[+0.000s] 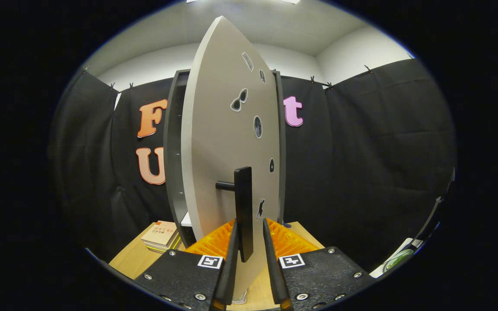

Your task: Open the shoe cabinet door, grab the shoes and put them into the shoe cabinet, then close the shoe cabinet door.

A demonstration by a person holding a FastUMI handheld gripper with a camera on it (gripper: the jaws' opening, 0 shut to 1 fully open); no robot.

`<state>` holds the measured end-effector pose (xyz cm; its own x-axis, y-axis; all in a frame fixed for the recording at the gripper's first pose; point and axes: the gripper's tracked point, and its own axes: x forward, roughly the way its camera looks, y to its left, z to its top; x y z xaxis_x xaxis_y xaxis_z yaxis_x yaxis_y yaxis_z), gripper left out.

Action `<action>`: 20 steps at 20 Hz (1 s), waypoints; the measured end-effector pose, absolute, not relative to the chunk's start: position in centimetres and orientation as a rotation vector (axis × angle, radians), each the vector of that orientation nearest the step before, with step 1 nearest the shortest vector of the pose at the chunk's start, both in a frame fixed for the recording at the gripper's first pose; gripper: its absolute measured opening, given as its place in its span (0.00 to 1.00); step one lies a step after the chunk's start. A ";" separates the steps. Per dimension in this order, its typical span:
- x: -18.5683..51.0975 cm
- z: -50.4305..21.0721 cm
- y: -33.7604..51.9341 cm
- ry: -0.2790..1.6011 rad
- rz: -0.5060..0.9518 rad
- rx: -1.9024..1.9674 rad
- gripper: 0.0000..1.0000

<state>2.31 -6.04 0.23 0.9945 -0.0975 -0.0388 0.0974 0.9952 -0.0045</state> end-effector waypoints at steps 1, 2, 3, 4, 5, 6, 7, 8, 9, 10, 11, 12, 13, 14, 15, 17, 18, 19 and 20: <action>2.1 0.3 -6.6 0.040 -0.105 0.004 0.34; 1.8 0.2 -7.2 0.043 -0.110 0.009 0.33; 1.5 0.2 -7.8 0.042 -0.118 0.015 0.33; 1.3 0.1 -8.7 0.044 -0.137 0.013 0.34; 1.2 0.2 -9.5 0.041 -0.148 0.011 0.34; 1.0 0.2 -9.9 0.042 -0.156 0.011 0.39; 0.9 0.2 -10.6 0.038 -0.166 0.026 0.40; 0.6 0.2 -11.3 0.038 -0.168 0.043 0.46; 0.3 0.2 -12.0 0.033 -0.170 0.056 0.50; 0.1 0.1 -12.7 0.032 -0.175 0.062 0.55; 0.1 -0.1 -13.3 0.029 -0.181 0.060 0.57; 0.0 -0.2 -13.8 0.032 -0.188 0.054 0.61; -0.1 -0.2 -14.4 0.032 -0.198 0.044 0.62; 0.1 -0.3 -14.9 0.036 -0.209 0.043 0.64; 0.1 -0.4 -15.3 0.039 -0.219 0.046 0.65; 0.0 -0.7 -16.1 0.048 -0.227 0.058 0.66; 0.0 -1.0 -16.6 0.054 -0.228 0.069 0.66; -0.2 -1.1 -17.1 0.060 -0.238 0.075 0.66; -0.2 -1.4 -17.6 0.059 -0.245 0.076 0.67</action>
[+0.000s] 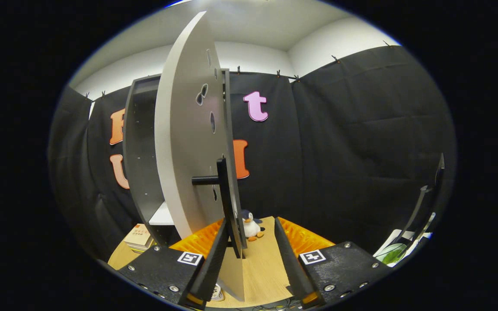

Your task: Open the shoe cabinet door, grab the shoes and put them into the shoe cabinet, then close the shoe cabinet door.

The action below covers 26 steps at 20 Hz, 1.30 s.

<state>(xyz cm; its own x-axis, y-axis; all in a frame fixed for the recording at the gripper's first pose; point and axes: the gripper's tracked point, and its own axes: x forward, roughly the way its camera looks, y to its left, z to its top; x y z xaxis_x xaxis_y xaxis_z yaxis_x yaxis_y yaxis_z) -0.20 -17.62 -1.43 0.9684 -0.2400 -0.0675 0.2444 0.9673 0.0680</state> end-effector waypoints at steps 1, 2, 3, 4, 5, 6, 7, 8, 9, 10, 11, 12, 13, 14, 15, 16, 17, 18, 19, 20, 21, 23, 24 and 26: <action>-0.5 -1.5 -18.0 0.059 -0.251 0.079 0.67; -0.7 -1.4 -18.3 0.057 -0.254 0.082 0.67; -0.8 -1.3 -18.4 0.053 -0.253 0.082 0.67; -1.0 -1.2 -18.8 0.052 -0.258 0.079 0.66; -1.1 -1.3 -19.2 0.053 -0.266 0.076 0.66; -1.3 -1.3 -19.5 0.057 -0.277 0.074 0.66; -1.5 -1.1 -19.8 0.054 -0.287 0.069 0.66; -1.4 -0.8 -20.4 0.051 -0.295 0.066 0.66; -1.5 -0.7 -20.7 0.053 -0.299 0.068 0.66; -1.7 -0.8 -20.8 0.053 -0.304 0.070 0.66; -1.8 -0.8 -21.0 0.056 -0.314 0.070 0.66; -1.9 -0.9 -21.5 0.061 -0.328 0.068 0.66; -2.1 -0.9 -21.8 0.061 -0.338 0.060 0.66; -2.4 -0.7 -21.9 0.061 -0.349 0.053 0.66; -2.7 -0.4 -22.1 0.058 -0.359 0.045 0.66; -3.0 0.0 -22.4 0.055 -0.368 0.038 0.66; -3.3 0.3 -22.6 0.052 -0.377 0.030 0.66; -3.6 0.4 -22.8 0.051 -0.384 0.025 0.66; -3.8 0.7 -22.6 0.049 -0.373 0.032 0.66; -4.1 1.1 -22.1 0.042 -0.368 0.042 0.66; -4.2 1.3 -21.7 0.038 -0.359 0.043 0.66; -4.7 1.3 -20.8 0.041 -0.345 0.026 0.66; -4.7 1.6 -20.1 0.039 -0.333 0.024 0.66; -4.7 1.7 -18.4 0.036 -0.301 0.022 0.66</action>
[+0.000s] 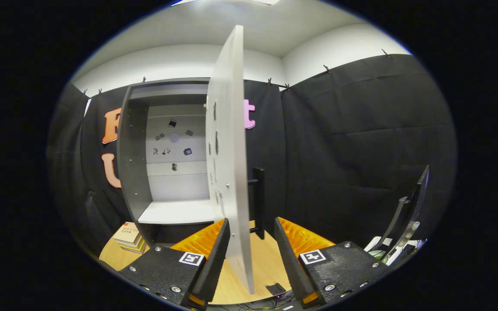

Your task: Open the shoe cabinet door, grab the shoes and put them into the shoe cabinet, then close the shoe cabinet door.

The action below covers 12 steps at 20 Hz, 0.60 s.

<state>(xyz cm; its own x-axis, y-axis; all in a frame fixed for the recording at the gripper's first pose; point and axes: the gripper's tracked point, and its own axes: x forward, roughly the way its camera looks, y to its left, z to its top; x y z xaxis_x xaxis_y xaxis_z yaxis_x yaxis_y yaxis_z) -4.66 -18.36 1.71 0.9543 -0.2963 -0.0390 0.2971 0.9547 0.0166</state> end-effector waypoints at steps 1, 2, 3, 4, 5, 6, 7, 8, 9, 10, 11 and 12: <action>-4.7 1.7 -17.6 0.037 -0.290 0.017 0.66; -4.6 1.9 -16.8 0.036 -0.276 0.011 0.66; -4.6 2.0 -16.2 0.033 -0.263 0.007 0.66; -4.5 2.2 -15.6 0.033 -0.248 0.007 0.66; -4.4 2.3 -14.8 0.031 -0.232 0.008 0.66; -4.2 2.3 -14.1 0.029 -0.219 0.007 0.66; -4.1 2.4 -13.3 0.027 -0.202 0.007 0.66; -3.8 2.3 -12.4 0.027 -0.187 0.007 0.66; -3.6 2.1 -11.7 0.028 -0.171 0.005 0.66; -3.2 1.9 -10.8 0.032 -0.156 0.003 0.66; -3.0 1.6 -10.0 0.038 -0.142 0.000 0.66; -2.7 1.3 -9.2 0.044 -0.125 0.000 0.66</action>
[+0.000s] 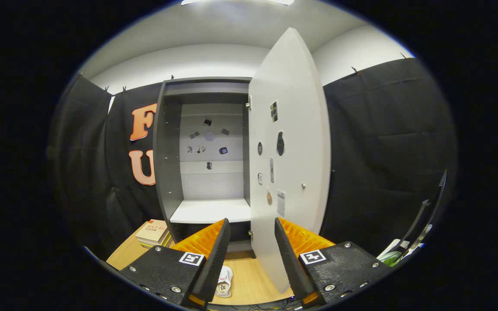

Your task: Open the shoe cabinet door, grab the shoes and put them into the shoe cabinet, then close the shoe cabinet door.

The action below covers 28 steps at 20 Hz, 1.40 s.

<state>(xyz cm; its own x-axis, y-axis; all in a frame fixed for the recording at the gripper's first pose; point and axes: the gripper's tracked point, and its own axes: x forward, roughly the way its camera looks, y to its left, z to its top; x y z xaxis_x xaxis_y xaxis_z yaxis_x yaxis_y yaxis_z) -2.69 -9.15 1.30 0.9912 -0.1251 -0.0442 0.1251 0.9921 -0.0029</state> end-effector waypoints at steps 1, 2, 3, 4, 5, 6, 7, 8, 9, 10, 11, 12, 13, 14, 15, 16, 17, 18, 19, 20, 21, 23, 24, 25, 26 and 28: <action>-2.4 0.8 -8.2 0.054 -0.109 0.001 0.66; -2.1 0.3 -7.5 0.063 -0.093 0.001 0.66; -1.7 -0.2 -6.7 0.072 -0.080 -0.003 0.66; -1.2 -1.0 -5.9 0.087 -0.065 -0.007 0.66; -0.8 -1.7 -5.1 0.102 -0.050 -0.008 0.66; -0.5 -2.5 -4.3 0.117 -0.033 -0.008 0.66; 0.0 -3.3 -3.6 0.131 -0.022 -0.008 0.66; 0.4 -4.1 -3.0 0.147 -0.011 -0.010 0.66; 0.8 -4.9 -2.5 0.161 -0.002 -0.010 0.66; 1.1 -5.6 -2.1 0.176 0.007 -0.008 0.66; 1.4 -6.5 -1.6 0.194 0.014 -0.006 0.66; 1.5 -7.4 -1.4 0.210 0.021 -0.006 0.66; 1.8 -8.3 -1.0 0.228 0.025 -0.007 0.66; 2.1 -9.3 -0.7 0.248 0.030 -0.011 0.67; 2.3 -10.2 -0.3 0.265 0.035 -0.010 0.67; 2.6 -11.4 0.0 0.285 0.040 -0.005 0.67; 2.9 -12.7 0.3 0.313 0.046 0.002 0.67; 3.0 -14.1 0.6 0.342 0.051 0.007 0.67; 3.2 -15.3 0.9 0.368 0.057 0.011 0.67; 3.4 -16.6 1.1 0.394 0.060 0.015 0.67; 3.7 -17.9 1.5 0.419 0.066 0.018 0.67; 4.2 -20.4 1.8 0.463 0.070 0.020 0.67; 4.4 -21.8 2.0 0.493 0.070 0.023 0.67; 4.5 -23.0 2.1 0.517 0.072 0.028 0.67; 4.8 -24.1 2.3 0.537 0.072 0.031 0.67; 5.3 -26.5 2.3 0.585 0.069 0.025 0.68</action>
